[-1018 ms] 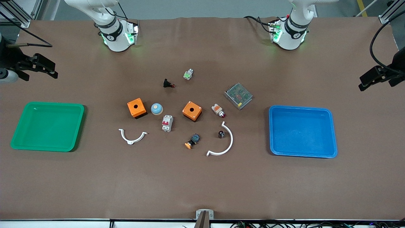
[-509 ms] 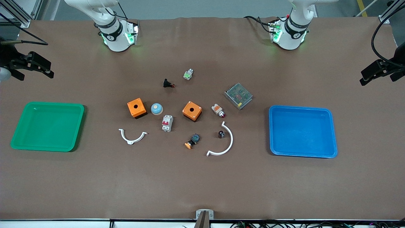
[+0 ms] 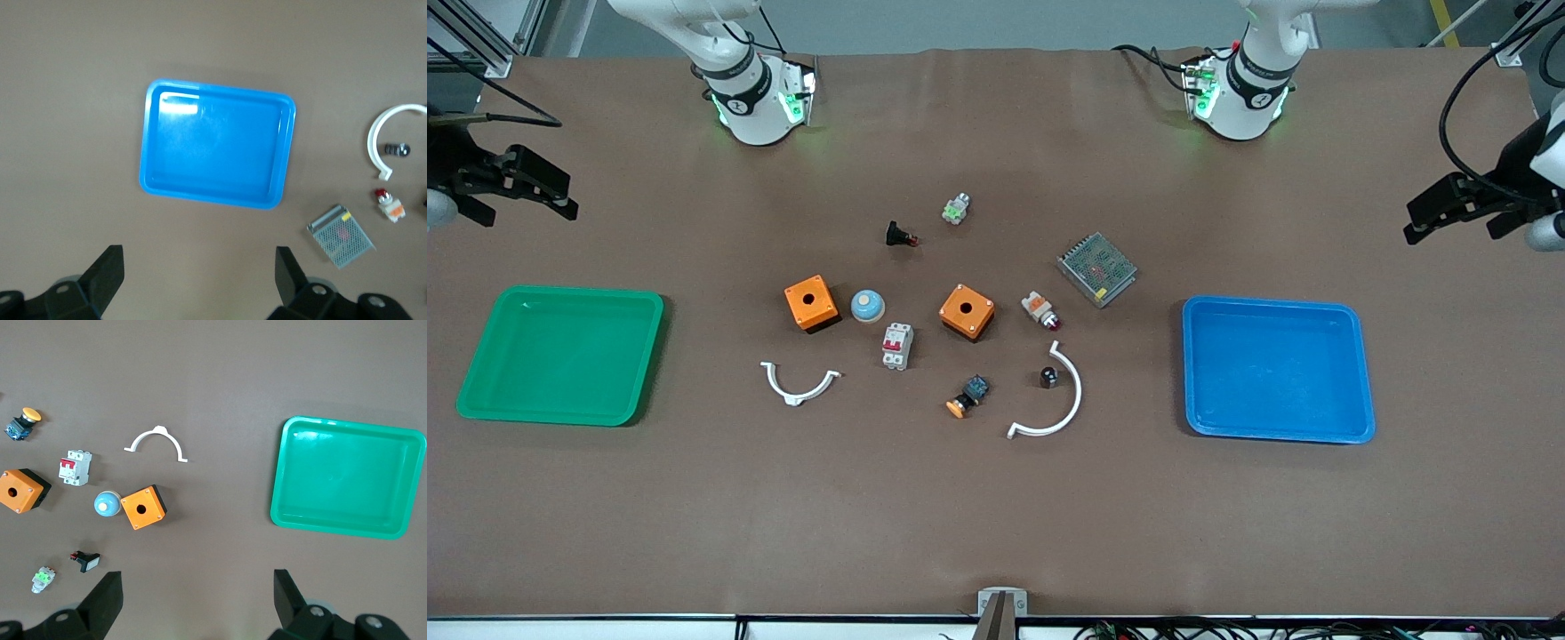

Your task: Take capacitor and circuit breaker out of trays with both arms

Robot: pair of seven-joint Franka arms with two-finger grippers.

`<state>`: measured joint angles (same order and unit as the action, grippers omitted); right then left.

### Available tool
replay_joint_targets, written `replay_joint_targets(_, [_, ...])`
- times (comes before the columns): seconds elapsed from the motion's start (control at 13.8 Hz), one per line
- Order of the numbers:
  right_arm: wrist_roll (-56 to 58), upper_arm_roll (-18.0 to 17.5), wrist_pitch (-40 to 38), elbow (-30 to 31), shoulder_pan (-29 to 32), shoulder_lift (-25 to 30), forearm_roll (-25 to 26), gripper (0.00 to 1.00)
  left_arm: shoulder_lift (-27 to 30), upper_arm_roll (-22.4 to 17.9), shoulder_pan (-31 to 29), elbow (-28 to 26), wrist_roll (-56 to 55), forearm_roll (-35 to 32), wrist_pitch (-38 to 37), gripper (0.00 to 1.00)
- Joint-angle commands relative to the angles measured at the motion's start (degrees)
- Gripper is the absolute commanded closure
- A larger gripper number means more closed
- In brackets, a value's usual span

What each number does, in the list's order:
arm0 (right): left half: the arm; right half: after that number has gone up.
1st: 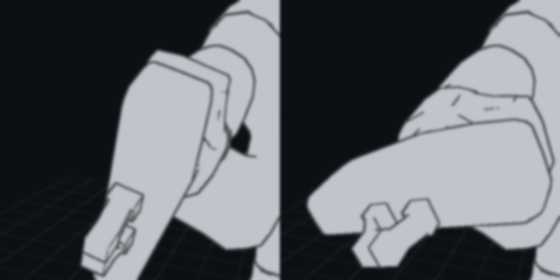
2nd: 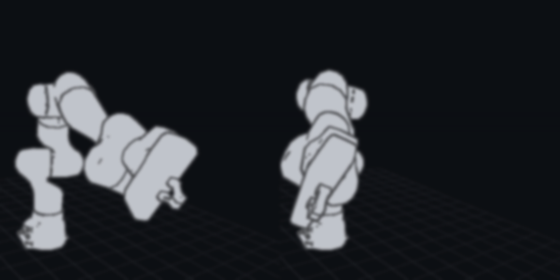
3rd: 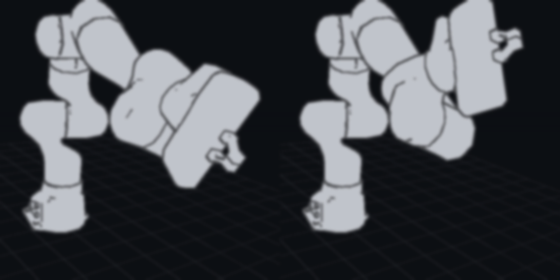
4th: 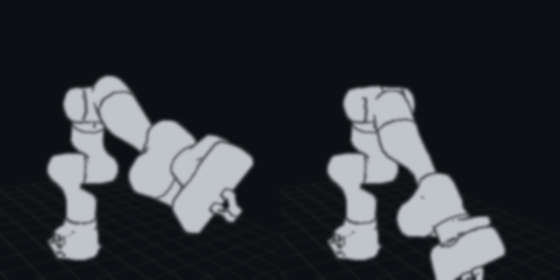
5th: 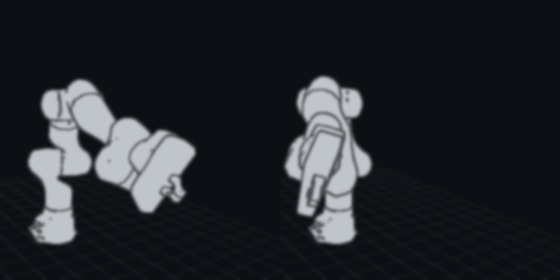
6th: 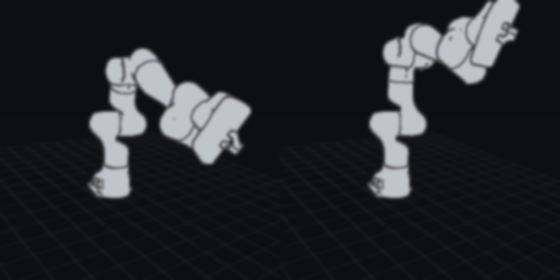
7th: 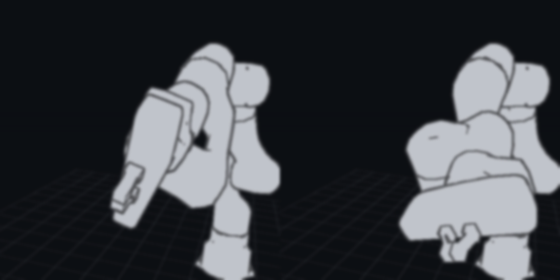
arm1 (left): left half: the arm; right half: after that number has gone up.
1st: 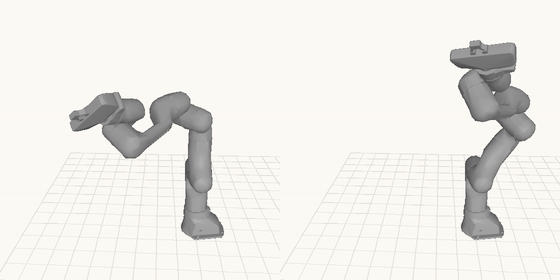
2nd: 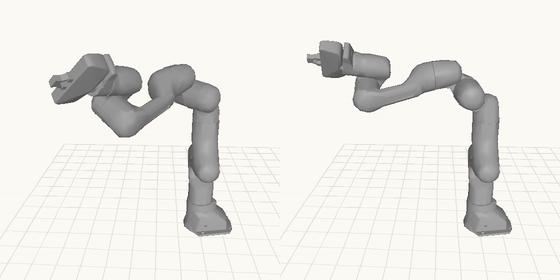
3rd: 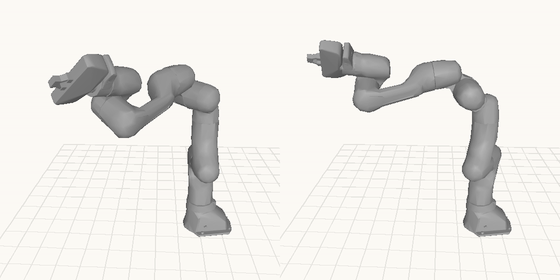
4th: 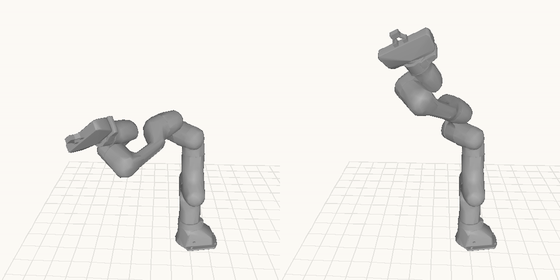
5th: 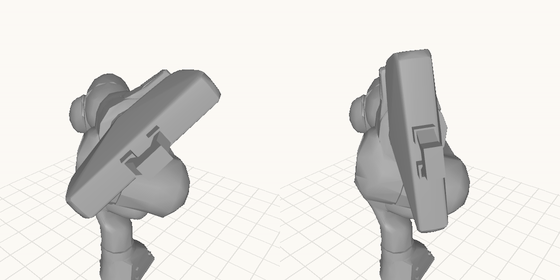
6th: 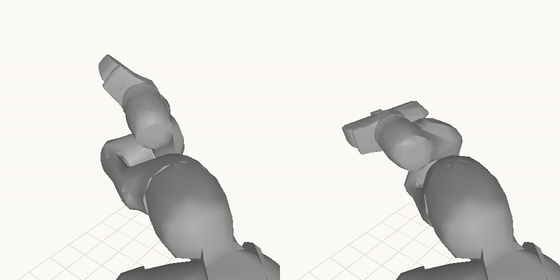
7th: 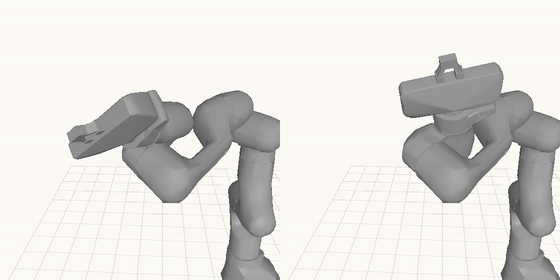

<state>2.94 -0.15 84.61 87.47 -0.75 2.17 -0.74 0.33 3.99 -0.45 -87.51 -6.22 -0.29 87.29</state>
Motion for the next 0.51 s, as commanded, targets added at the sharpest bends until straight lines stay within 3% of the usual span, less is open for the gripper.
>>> replay_joint_targets(0.0, [-0.04, -0.55, -0.77, -1.77, 0.67, -0.85, 0.48, 0.0, 0.54, 1.1, -0.25, 1.11, 1.3, 0.56, -3.27, 0.0])
replay_joint_targets(0.44, [-0.04, -0.55, -0.77, -1.77, 0.67, -0.85, 0.57, 0.0, 0.72, 1.81, -0.78, 1.29, 1.47, -0.06, -3.27, 0.0])
